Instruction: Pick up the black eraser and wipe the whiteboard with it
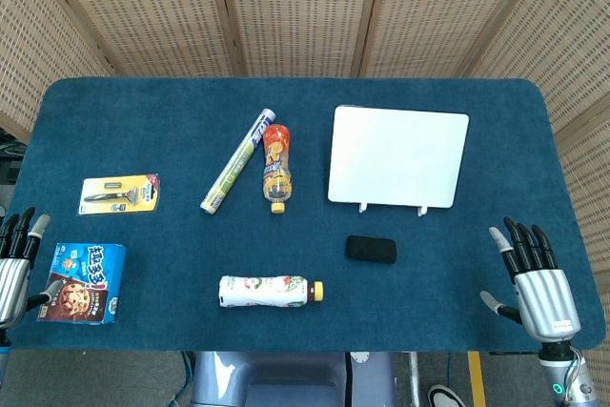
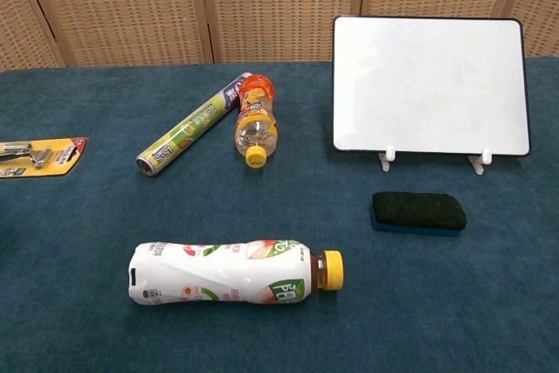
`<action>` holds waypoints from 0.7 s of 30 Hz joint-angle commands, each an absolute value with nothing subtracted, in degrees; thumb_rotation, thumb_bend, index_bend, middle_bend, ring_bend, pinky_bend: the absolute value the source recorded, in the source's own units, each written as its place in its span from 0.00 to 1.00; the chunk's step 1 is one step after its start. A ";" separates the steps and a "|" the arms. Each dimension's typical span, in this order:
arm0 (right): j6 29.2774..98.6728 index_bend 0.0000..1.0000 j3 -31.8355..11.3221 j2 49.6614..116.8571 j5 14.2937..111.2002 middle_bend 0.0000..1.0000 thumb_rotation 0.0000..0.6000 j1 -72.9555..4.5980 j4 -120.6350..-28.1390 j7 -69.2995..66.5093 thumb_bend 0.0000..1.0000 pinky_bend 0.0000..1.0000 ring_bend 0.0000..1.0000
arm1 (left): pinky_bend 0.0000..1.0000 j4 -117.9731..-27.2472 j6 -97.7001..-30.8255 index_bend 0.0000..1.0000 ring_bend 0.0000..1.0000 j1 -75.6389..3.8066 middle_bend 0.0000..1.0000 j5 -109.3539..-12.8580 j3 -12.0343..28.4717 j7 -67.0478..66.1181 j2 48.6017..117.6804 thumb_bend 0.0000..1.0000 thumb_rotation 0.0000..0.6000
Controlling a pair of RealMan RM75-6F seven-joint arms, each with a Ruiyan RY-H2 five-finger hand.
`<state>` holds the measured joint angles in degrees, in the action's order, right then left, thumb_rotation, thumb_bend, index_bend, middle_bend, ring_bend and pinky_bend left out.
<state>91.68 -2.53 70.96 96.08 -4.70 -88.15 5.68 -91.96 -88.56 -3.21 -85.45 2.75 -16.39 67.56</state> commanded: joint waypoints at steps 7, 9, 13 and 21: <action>86.80 0.21 -4.92 70.06 94.37 0.00 1.00 -8.53 -91.66 6.19 0.00 0.00 0.00 | 0.00 -91.96 -88.37 0.00 0.00 -3.28 0.00 -85.26 2.81 -16.27 67.52 0.03 1.00; 85.15 0.24 -5.62 69.92 93.89 0.00 1.00 -9.80 -93.24 7.66 0.00 0.00 0.00 | 0.00 -91.94 -88.26 0.00 0.00 -3.35 0.00 -85.24 2.83 -16.24 67.50 0.03 1.00; 81.54 0.25 -6.16 69.43 93.04 0.00 1.00 -12.03 -96.14 10.04 0.00 0.00 0.00 | 0.00 -91.97 -88.29 0.00 0.00 -3.33 0.00 -85.27 2.80 -16.29 67.49 0.03 1.00; 71.38 0.26 -7.76 69.11 87.32 0.00 1.00 -17.46 -102.70 18.73 0.00 0.00 0.00 | 0.00 -92.02 -88.19 0.00 0.00 -3.39 0.00 -85.29 2.76 -16.55 67.49 0.04 1.00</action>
<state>74.16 -6.99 69.25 89.66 -15.56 -100.53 16.05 -92.03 -88.20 -3.39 -85.29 2.75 -16.55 67.49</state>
